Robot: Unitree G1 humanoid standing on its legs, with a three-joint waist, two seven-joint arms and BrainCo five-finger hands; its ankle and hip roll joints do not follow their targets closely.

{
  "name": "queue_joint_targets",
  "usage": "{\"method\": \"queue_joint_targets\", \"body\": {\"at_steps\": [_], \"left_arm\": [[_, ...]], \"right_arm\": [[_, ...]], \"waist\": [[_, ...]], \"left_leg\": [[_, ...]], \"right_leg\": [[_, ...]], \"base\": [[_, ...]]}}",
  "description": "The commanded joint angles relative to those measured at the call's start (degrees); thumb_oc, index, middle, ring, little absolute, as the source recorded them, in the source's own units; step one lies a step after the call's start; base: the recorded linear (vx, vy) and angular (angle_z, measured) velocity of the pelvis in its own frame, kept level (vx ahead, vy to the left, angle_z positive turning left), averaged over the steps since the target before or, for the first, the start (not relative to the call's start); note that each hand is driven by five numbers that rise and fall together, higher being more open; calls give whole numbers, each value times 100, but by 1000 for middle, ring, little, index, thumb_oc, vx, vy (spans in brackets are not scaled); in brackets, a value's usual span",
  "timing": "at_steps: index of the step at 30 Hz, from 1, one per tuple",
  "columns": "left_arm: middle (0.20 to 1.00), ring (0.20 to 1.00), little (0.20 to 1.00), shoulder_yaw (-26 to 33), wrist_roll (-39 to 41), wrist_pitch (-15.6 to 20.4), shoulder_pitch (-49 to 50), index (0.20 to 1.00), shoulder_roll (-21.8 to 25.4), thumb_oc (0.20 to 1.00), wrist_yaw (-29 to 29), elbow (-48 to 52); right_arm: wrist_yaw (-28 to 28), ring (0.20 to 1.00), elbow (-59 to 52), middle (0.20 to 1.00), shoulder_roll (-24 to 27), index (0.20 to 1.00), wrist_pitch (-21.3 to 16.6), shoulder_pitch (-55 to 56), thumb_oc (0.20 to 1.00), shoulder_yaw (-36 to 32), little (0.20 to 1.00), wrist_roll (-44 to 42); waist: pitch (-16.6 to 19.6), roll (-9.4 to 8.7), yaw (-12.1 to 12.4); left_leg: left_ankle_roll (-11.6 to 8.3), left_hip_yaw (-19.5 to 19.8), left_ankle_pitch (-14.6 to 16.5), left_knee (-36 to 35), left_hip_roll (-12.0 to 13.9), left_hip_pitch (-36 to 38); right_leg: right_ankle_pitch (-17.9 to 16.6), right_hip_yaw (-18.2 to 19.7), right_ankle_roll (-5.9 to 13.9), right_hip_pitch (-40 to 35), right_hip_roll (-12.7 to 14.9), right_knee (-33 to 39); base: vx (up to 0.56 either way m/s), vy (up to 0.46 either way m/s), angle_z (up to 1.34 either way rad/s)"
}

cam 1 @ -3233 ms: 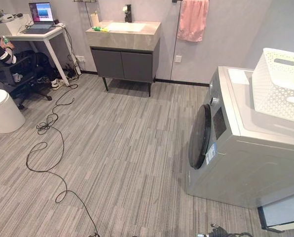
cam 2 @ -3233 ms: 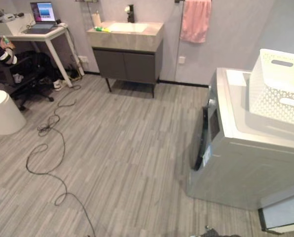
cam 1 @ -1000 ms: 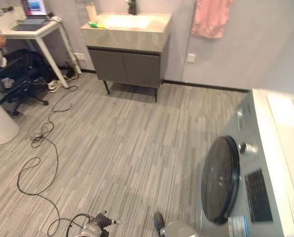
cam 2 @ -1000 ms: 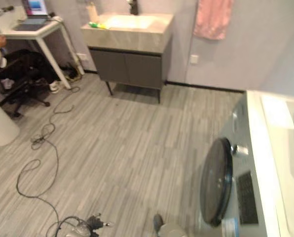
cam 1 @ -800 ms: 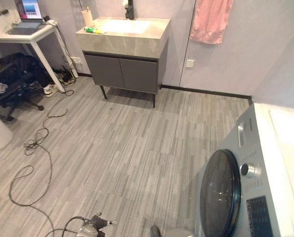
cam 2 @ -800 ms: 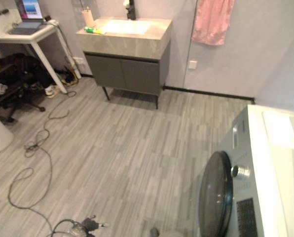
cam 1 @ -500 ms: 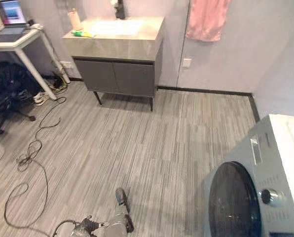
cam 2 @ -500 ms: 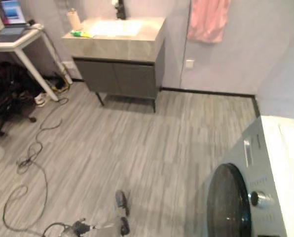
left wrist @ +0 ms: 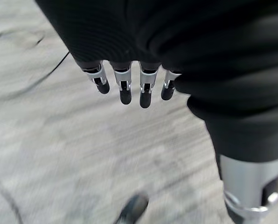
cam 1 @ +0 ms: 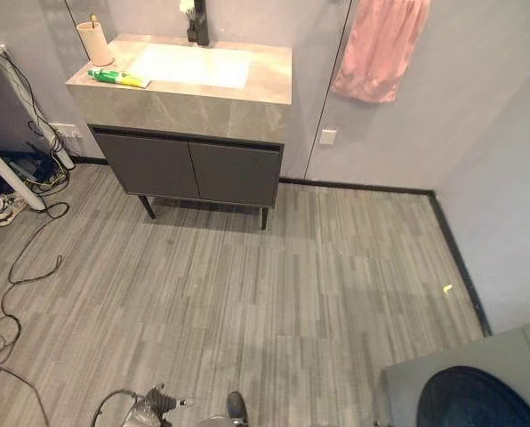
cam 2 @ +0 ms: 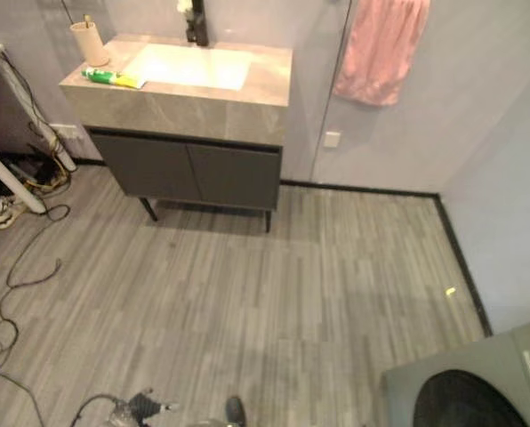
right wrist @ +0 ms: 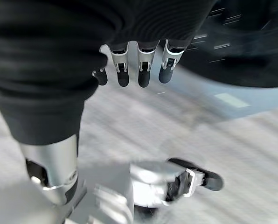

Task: Put brush and paste in cup on sink, flatten towel.

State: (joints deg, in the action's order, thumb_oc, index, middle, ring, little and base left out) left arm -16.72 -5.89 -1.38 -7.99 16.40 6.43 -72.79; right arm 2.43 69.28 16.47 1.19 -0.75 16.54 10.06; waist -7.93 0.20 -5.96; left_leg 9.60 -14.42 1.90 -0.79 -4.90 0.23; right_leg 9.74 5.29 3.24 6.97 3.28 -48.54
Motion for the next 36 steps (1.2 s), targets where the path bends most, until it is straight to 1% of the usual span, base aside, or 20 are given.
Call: {"method": "queue_joint_targets", "body": {"at_steps": [1, 4, 7, 8, 10, 12, 15, 16, 19, 20, 21, 24, 26, 28, 30, 31, 33, 34, 35, 36], "left_arm": [[1000, 1000, 1000, 131, -407, 38, -17, 1000, 309, 1000, 6, 29], [1000, 1000, 1000, 83, -566, 41, -56, 1000, 322, 1000, -28, -49], [1000, 1000, 1000, 78, -678, 40, -38, 1000, 266, 1000, -147, -59], [1000, 1000, 1000, 34, -722, 39, -17, 1000, 260, 1000, -148, -26], [1000, 1000, 1000, -11, -664, 60, -56, 1000, 172, 1000, -118, -20], [1000, 1000, 1000, -125, -621, 81, -174, 1000, 111, 1000, -120, 68], [1000, 1000, 1000, -147, -590, 100, -224, 1000, 131, 1000, -62, 51], [1000, 1000, 1000, -91, -536, 93, -210, 1000, 173, 1000, -24, 49], [1000, 1000, 1000, -49, -543, 107, -189, 1000, 161, 1000, 5, 23], [1000, 1000, 1000, -62, -559, 115, -141, 1000, 138, 1000, 58, -22], [1000, 1000, 1000, -62, -559, 115, -140, 1000, 138, 1000, 58, -22], [1000, 1000, 1000, -67, -466, 143, -117, 1000, 137, 1000, 106, -71], [1000, 1000, 1000, -91, -458, 152, -116, 1000, 130, 1000, 139, -85], [1000, 1000, 1000, -102, -491, 167, -66, 1000, 138, 1000, 120, -77], [1000, 1000, 1000, -123, -543, 185, -4, 1000, 159, 1000, 86, -2], [1000, 1000, 1000, -264, -734, 207, -8, 1000, 224, 1000, 86, 38], [1000, 1000, 1000, -227, -780, 217, -51, 1000, 357, 1000, 106, 35], [1000, 1000, 1000, -117, -700, 214, -91, 1000, 459, 1000, 167, 116], [1000, 1000, 1000, 74, -518, 221, -78, 1000, 530, 1000, 204, 126], [1000, 1000, 1000, 76, -518, 221, -80, 1000, 533, 1000, 204, 126]], "right_arm": [[24, 1000, -153, 1000, 44, 1000, -65, -189, 1000, 89, 1000, -45], [47, 1000, -209, 1000, 32, 1000, -95, -191, 1000, 141, 1000, -98], [32, 1000, -159, 1000, 55, 1000, -57, -50, 1000, 91, 1000, -77], [45, 1000, -60, 1000, 55, 1000, -32, 8, 1000, 47, 1000, -113], [6, 1000, 95, 1000, 101, 1000, -24, 74, 1000, 19, 1000, -86], [7, 1000, 260, 1000, 257, 1000, 22, 70, 1000, -18, 1000, -31], [32, 1000, 366, 1000, 322, 1000, 43, 29, 1000, -36, 1000, -11], [38, 1000, 344, 1000, 333, 1000, 44, 31, 1000, -85, 1000, -50], [84, 1000, 328, 1000, 370, 1000, 37, -12, 1000, -146, 1000, -130], [128, 1000, 275, 1000, 397, 1000, 10, -45, 1000, -157, 1000, -153], [128, 1000, 275, 1000, 397, 1000, 10, -45, 1000, -157, 1000, -153], [177, 1000, 228, 1000, 411, 1000, -11, -69, 1000, -123, 1000, -97], [176, 1000, 193, 1000, 395, 1000, -7, -87, 1000, -108, 1000, -67], [146, 1000, 188, 1000, 387, 1000, -5, -121, 1000, -138, 1000, -67], [117, 1000, 159, 1000, 410, 1000, -4, -156, 1000, -134, 1000, -39], [145, 1000, 63, 1000, 402, 1000, -38, -146, 1000, -209, 1000, -81], [161, 1000, -66, 1000, 388, 1000, -38, -179, 1000, -253, 1000, -113], [170, 1000, -211, 1000, 358, 1000, -43, -289, 1000, -239, 1000, -120], [169, 1000, -242, 1000, 312, 1000, -39, -404, 1000, -145, 1000, -20], [169, 1000, -241, 1000, 310, 1000, -39, -407, 1000, -145, 1000, -20]], "waist": [[-357, -55, -425], [-390, -149, -670], [-330, -182, -744], [-256, -248, -804], [-250, -302, -783], [-301, -494, -648], [-304, -548, -573], [-198, -599, -663], [-159, -521, -576], [-119, -391, -534], [-120, -393, -535], [-126, -222, -392], [-151, -172, -337], [-112, -120, -252], [-85, -116, -199], [-58, -151, -191], [-24, -172, -180], [-50, -165, -106], [-96, -127, 141], [-90, -132, 141]], "left_leg": [[-663, 36, -134, 23, 445, 92], [-721, 192, -13, -283, 256, 537], [-760, 346, 233, -95, 196, 853], [-826, 281, 254, 427, 249, 793], [-1025, 202, 91, 1355, 295, 525], [-1374, 139, -246, 3169, 531, -368], [-1364, 9, -177, 3676, 710, -685], [-1264, -526, -166, 3020, 1420, -651], [-1198, -225, -64, 1843, 1323, -438], [-1266, 414, -94, 852, 1220, -333], [-1266, 415, -97, 846, 1218, -328], [-1528, 1101, -885, -8, 1532, -688], [-1632, 1039, -1171, -256, 1662, -811], [-1644, 972, -1201, -125, 1627, -839], [-1553, 1032, -951, 131, 1508, -831], [-1379, 914, -583, 816, 1179, -1087], [-1232, 773, -320, 1071, 1002, -1112], [-1103, 473, -116, 1154, 921, -1033], [-1090, 110, -74, 1100, 982, -903], [-1086, 107, -89, 1084, 975, -906]], "right_leg": [[-1147, -586, -12, 278, -460, 2426], [-1276, -517, 27, 718, -814, 3515], [-1386, -811, -36, 409, -656, 4076], [-1393, -507, -167, 206, -799, 4165], [-1414, -582, -280, -117, -703, 4480], [-1459, -511, -454, -562, -498, 4877], [-1468, -484, -479, -787, -417, 5106], [-1439, -552, -418, -874, -237, 5189], [-1333, -447, -301, -966, -152, 5236], [-1228, -327, -215, -1007, -138, 5252], [-1227, -328, -215, -1010, -137, 5253], [-977, -199, -164, -1179, -70, 5174], [-790, -156, -106, -1367, 51, 5079], [-689, -74, -3, -1454, 224, 4940], [-663, 8, 57, -1451, 351, 4856], [-782, 7, 219, -1437, 742, 4708], [-961, 79, 279, -1287, 959, 4638], [-1419, -139, 304, -1011, 1267, 4473], [-1782, -1211, 291, -771, 1630, 4396], [-1796, -1211, 293, -766, 1634, 4410]], "base": [[448, 246, 46], [465, 82, 33], [412, -37, 31], [195, -83, 53], [240, -125, 45], [244, -144, 47], [215, -35, 4], [238, 33, -26], [290, 244, -28], [156, 159, -37], [233, 249, -58], [235, 245, -24], [350, 384, -6], [310, 416, -9], [162, 337, -58], [210, 451, -79], [212, 570, -20], [78, 614, -38], [28, 467, -104], [-44, 452, -222]]}}
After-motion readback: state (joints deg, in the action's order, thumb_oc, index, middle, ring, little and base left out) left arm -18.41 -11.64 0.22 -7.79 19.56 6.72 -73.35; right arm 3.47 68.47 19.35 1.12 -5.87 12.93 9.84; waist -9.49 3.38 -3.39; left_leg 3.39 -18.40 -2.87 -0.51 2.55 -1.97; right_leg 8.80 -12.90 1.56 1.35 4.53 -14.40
